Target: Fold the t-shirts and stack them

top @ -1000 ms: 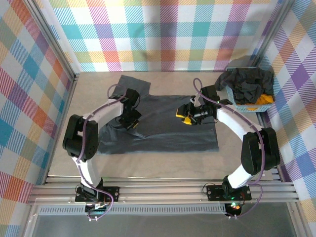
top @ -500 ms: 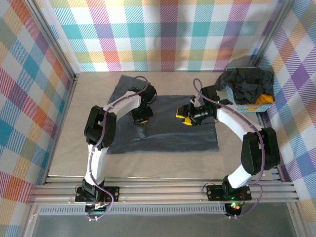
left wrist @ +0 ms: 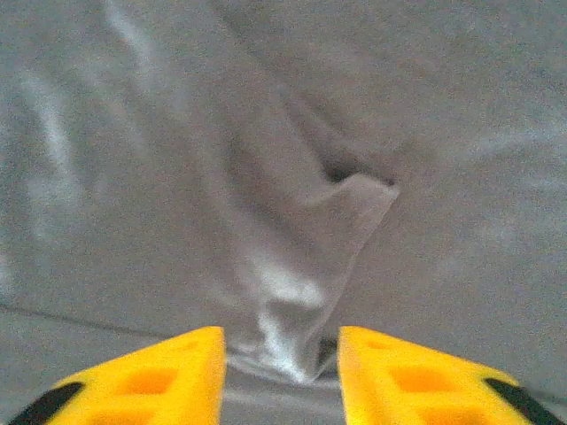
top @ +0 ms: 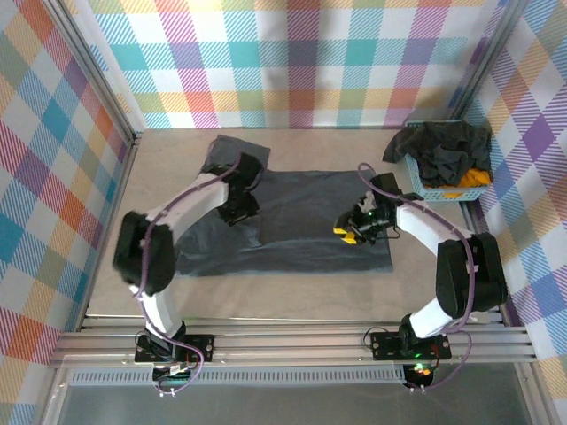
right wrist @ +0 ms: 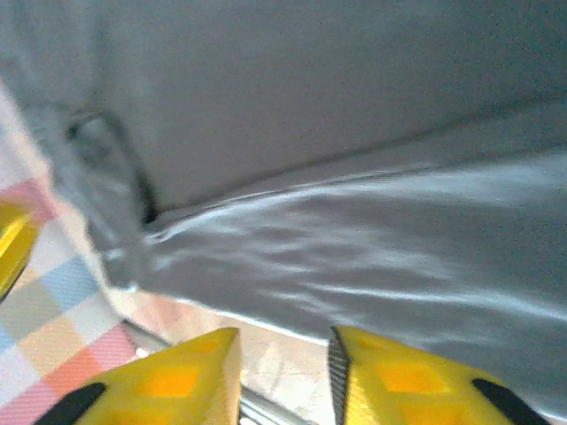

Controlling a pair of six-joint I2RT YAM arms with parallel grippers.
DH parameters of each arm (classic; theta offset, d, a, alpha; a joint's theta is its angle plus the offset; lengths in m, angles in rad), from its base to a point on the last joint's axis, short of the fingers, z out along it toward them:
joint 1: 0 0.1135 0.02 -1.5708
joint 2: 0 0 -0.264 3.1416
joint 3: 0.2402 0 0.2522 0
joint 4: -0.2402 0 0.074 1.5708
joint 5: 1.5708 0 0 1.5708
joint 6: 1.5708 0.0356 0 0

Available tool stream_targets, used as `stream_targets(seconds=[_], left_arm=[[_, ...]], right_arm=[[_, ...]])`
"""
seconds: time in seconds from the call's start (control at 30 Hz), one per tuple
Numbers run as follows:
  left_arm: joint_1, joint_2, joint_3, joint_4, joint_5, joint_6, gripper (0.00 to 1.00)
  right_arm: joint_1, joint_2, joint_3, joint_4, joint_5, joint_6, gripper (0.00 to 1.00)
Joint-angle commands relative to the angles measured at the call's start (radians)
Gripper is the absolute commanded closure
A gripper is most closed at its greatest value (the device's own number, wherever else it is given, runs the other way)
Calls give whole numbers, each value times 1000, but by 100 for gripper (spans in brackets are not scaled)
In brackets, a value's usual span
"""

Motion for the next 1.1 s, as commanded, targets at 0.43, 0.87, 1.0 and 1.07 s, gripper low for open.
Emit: stream_targets(seconds=[0.43,0.87,1.0,1.07], left_arm=[[190,-40,-439,84,86,-127,86],[198,-210,-533,6,15,-141,81],[206,-213,-297,-29,-51,-92,66],[230,-137,-125,-30,-54,-61,62]], right_arm=[[82,298,93,-339,256,-74,69],[141,233,91,-406,223,-78,62],[138,145,192,-350,242,-79,52],[134,119,258,-291,262,-77,51]])
